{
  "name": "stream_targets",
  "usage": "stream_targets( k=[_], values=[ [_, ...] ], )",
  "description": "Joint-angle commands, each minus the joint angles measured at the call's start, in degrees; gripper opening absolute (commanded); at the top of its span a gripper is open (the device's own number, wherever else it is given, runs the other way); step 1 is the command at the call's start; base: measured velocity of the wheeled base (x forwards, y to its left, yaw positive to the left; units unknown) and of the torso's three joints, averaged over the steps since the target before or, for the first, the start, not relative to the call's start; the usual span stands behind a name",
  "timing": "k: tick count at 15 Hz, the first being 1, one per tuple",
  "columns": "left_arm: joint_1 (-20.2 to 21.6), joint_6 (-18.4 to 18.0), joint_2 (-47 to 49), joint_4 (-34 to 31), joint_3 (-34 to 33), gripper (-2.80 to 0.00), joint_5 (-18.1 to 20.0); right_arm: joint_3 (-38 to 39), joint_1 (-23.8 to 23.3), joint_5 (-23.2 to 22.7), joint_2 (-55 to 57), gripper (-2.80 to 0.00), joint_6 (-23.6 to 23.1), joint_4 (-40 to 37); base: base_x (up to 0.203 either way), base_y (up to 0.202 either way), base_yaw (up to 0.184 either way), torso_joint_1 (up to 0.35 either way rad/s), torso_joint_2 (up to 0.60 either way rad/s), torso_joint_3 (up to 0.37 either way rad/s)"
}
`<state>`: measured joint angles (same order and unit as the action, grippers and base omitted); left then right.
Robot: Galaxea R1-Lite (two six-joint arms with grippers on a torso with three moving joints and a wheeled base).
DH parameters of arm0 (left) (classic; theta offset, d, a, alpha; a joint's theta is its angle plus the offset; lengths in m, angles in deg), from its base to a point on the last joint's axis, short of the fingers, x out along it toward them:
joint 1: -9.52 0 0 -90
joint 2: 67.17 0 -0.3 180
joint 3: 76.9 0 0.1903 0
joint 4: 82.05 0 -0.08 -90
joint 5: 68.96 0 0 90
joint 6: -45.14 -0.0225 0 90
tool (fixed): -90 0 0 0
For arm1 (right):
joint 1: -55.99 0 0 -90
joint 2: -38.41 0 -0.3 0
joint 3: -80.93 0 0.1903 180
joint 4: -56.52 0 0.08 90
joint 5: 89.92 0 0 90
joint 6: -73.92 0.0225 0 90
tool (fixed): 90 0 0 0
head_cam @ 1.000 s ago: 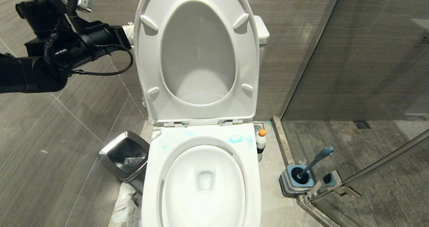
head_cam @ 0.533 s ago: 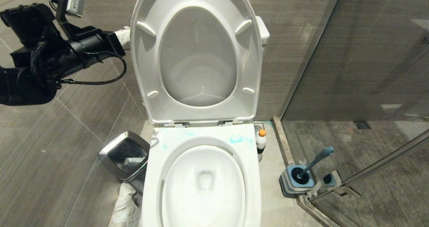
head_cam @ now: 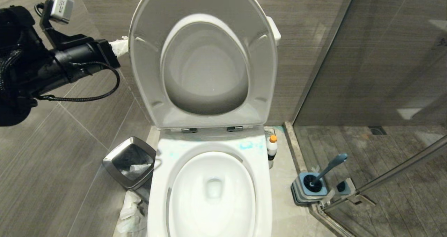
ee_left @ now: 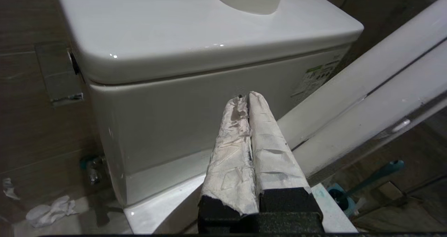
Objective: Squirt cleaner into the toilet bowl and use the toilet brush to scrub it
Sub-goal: Close the toilet lid
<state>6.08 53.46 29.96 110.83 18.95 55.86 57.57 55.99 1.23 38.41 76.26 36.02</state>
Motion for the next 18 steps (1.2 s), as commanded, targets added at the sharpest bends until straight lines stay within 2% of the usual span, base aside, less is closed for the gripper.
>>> stream_targets(
  k=[1, 6, 14, 18],
  values=[
    [0.0, -0.1, -4.0, 0.2, -4.3, -2.80, 0.2, 1.1, 0.0, 0.0, 0.0, -2.80, 0.0, 0.0, 0.000, 0.000, 0.000, 0.000, 0.00, 0.000],
    [0.6, 0.1, -8.7, 0.1, -12.7, -2.80, 0.2, 1.2, 0.0, 0.0, 0.0, -2.80, 0.0, 0.0, 0.000, 0.000, 0.000, 0.000, 0.00, 0.000],
    [1.1, 0.0, -18.0, -8.2, -22.6, -2.80, 0.3, 1.2, 0.0, 0.0, 0.0, -2.80, 0.0, 0.0, 0.000, 0.000, 0.000, 0.000, 0.00, 0.000],
    [1.5, -1.2, -20.2, -9.0, -30.1, -2.80, 1.6, 1.2, 0.0, 0.0, 0.0, -2.80, 0.0, 0.0, 0.000, 0.000, 0.000, 0.000, 0.00, 0.000]
  ],
)
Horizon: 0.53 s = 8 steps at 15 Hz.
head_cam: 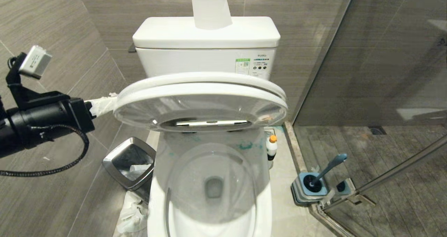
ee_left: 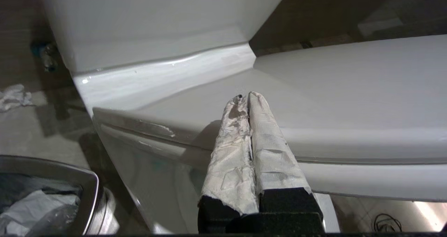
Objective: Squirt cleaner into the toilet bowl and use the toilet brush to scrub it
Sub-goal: Close the toilet lid
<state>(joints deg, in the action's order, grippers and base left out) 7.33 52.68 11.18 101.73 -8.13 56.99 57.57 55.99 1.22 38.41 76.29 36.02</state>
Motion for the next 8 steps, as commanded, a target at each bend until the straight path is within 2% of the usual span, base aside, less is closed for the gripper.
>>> stream_targets(
  k=[1, 8],
  values=[
    [0.7, -1.3, -2.0, 0.2, -4.8, -2.80, 0.8, 1.2, 0.0, 0.0, 0.0, -2.80, 0.0, 0.0, 0.000, 0.000, 0.000, 0.000, 0.00, 0.000],
    [0.9, -4.0, -5.4, 2.5, -16.3, -2.80, 2.1, 1.2, 0.0, 0.0, 0.0, -2.80, 0.0, 0.0, 0.000, 0.000, 0.000, 0.000, 0.00, 0.000]
  ],
)
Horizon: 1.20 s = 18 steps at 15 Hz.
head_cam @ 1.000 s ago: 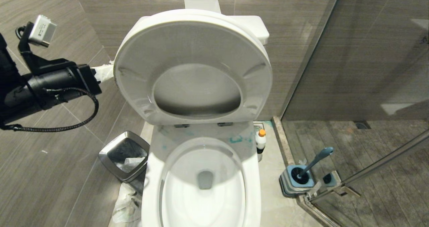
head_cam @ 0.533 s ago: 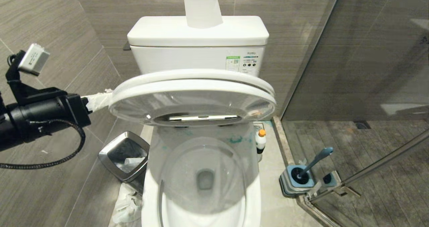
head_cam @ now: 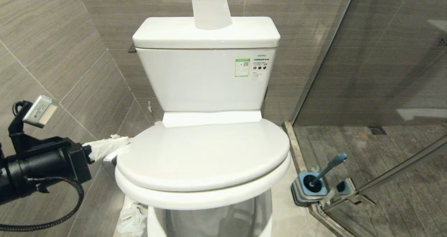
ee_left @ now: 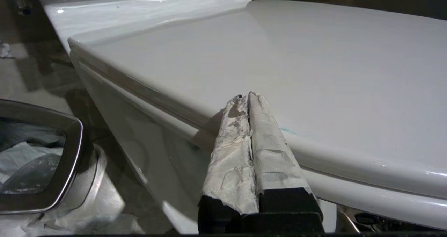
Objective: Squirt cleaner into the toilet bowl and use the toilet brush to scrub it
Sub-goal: Close the toilet lid
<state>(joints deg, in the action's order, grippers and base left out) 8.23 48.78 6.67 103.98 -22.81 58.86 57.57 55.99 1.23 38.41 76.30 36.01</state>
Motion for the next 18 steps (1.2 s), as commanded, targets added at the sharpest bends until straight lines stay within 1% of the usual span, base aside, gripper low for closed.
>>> stream_targets(
  k=[1, 3, 4, 5, 6, 8, 9, 10, 11, 18],
  values=[
    [0.0, -0.1, -1.2, 0.3, -1.6, -2.80, 0.2, 1.2, 0.0, 0.0, 0.0, -2.80, 0.0, 0.0, 0.000, 0.000, 0.000, 0.000, 0.00, 0.000],
    [-0.3, -0.2, -2.1, -0.1, -1.1, -2.80, 0.4, 1.2, 0.0, 0.0, 0.0, -2.80, 0.0, 0.0, 0.000, 0.000, 0.000, 0.000, 0.00, 0.000],
    [-1.4, -0.6, -2.3, -0.7, -1.0, -2.80, 0.3, 1.2, 0.0, 0.0, 0.0, -2.80, 0.0, 0.0, 0.000, 0.000, 0.000, 0.000, 0.00, 0.000],
    [-2.8, -1.8, -2.5, -1.9, -0.6, -2.80, 0.2, 1.2, 0.0, 0.0, 0.0, -2.80, 0.0, 0.0, 0.000, 0.000, 0.000, 0.000, 0.00, 0.000],
    [-3.2, -4.2, -3.1, -4.7, 0.2, -2.80, 0.0, 1.2, 0.0, 0.0, 0.0, -2.80, 0.0, 0.0, 0.000, 0.000, 0.000, 0.000, 0.00, 0.000],
    [-2.8, -11.6, -3.7, -12.2, 2.6, -2.80, -0.5, 1.1, 0.0, 0.0, 0.0, -2.80, 0.0, 0.0, 0.000, 0.000, 0.000, 0.000, 0.00, 0.000],
    [-1.1, -14.8, -4.0, -15.0, 3.7, -2.80, -0.8, 1.1, 0.0, 0.0, 0.1, -2.80, 0.0, 0.0, 0.000, 0.000, 0.000, 0.000, 0.00, 0.000],
    [-0.3, -16.1, -4.4, -16.0, 4.6, -2.80, -0.9, 1.1, 0.0, 0.0, 0.0, -2.80, 0.0, 0.0, 0.000, 0.000, 0.000, 0.000, 0.00, 0.000],
    [-0.2, -16.6, -4.4, -16.0, 4.7, -2.80, -0.9, 1.1, 0.0, 0.0, 0.0, -2.80, 0.0, 0.0, 0.000, 0.000, 0.000, 0.000, 0.00, 0.000],
    [2.4, -16.8, -5.1, -16.3, 6.1, -2.80, -1.1, 1.1, 0.0, 0.0, 0.0, -2.80, 0.0, 0.0, 0.000, 0.000, 0.000, 0.000, 0.00, 0.000]
  ],
)
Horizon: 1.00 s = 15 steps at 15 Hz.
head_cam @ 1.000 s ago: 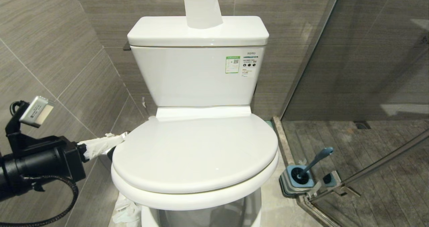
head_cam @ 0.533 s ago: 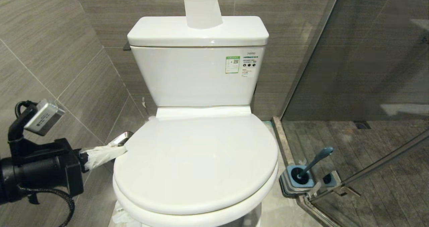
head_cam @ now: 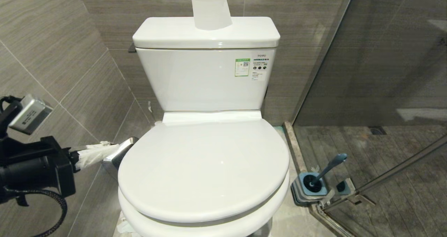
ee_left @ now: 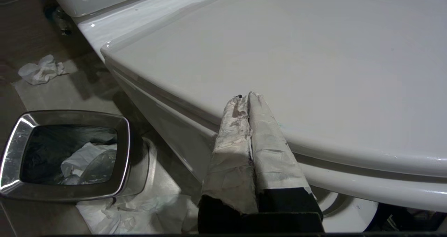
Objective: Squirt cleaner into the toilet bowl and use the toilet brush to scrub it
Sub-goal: Close the toilet lid
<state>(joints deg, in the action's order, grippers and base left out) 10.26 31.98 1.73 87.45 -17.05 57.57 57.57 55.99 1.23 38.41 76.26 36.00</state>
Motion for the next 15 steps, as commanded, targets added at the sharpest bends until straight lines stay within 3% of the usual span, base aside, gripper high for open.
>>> stream_targets(
  k=[1, 6, 15],
  values=[
    [0.5, 0.0, -0.3, 0.2, 1.3, -2.80, 0.2, 1.2, 0.0, 0.0, 0.0, -2.80, 0.0, 0.1, 0.000, 0.000, 0.000, 0.000, 0.00, 0.000],
    [1.3, 0.9, -0.3, 0.3, 9.6, -2.80, 0.2, 1.2, 0.0, 0.0, 0.0, -2.80, 0.0, 0.1, 0.000, 0.000, 0.000, 0.000, 0.00, 0.000],
    [1.9, 0.8, -1.8, 0.7, 9.7, -2.80, 0.1, 1.2, 0.0, 0.0, 0.0, -2.80, 0.0, 0.1, 0.000, 0.000, 0.000, 0.001, 0.00, -0.112]
  ],
)
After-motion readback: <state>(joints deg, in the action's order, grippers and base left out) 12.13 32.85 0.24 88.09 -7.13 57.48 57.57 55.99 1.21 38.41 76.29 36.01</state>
